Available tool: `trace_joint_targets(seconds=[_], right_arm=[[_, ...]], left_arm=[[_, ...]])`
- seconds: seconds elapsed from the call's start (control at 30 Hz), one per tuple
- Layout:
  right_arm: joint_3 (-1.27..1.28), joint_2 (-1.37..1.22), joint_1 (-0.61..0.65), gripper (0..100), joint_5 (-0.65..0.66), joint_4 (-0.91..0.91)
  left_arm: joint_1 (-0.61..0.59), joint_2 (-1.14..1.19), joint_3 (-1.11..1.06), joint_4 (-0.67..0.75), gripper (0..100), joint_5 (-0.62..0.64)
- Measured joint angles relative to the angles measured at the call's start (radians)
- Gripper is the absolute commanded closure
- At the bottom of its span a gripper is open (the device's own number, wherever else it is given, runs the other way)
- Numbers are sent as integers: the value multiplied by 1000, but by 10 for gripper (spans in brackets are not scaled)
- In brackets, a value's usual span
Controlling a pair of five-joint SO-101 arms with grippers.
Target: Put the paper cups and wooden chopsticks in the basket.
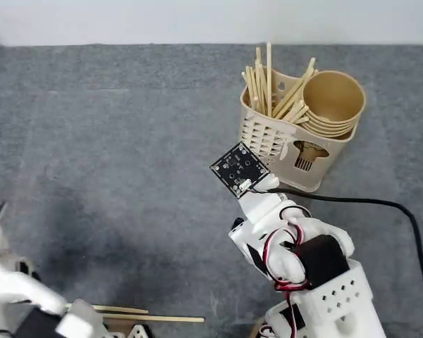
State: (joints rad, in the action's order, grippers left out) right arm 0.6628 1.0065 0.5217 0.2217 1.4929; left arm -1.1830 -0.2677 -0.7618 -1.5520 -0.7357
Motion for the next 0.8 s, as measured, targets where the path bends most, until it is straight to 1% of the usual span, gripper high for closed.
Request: trace_joint_targets(seconds=[0.07, 0.13, 0.2, 0.27, 0.37, 0.43, 0.5, 0.67, 0.8], right_arm=[[0, 0, 0, 834, 0, 0], [0, 0, 0, 834, 0, 0], [0, 0, 0, 834, 0, 0], [0, 0, 0, 834, 0, 0], [0, 0, 0, 834, 0, 0], [0, 0, 0, 834, 0, 0], [0, 0, 0, 834, 0, 0], [0, 0, 0, 834, 0, 0], [0, 0, 0, 834, 0, 0]], left_arm=[[-41, 34, 6, 32, 942, -3], [-69, 35, 6, 89, 938, -52], [-77, 35, 6, 130, 937, -166], [-77, 35, 6, 146, 927, -305], [-71, 46, 18, 157, 861, -508], [-55, 46, 37, 158, 818, -621], [-49, 46, 57, 160, 796, -713], [-43, 46, 68, 161, 794, -933], [-43, 49, 68, 161, 794, -1054]])
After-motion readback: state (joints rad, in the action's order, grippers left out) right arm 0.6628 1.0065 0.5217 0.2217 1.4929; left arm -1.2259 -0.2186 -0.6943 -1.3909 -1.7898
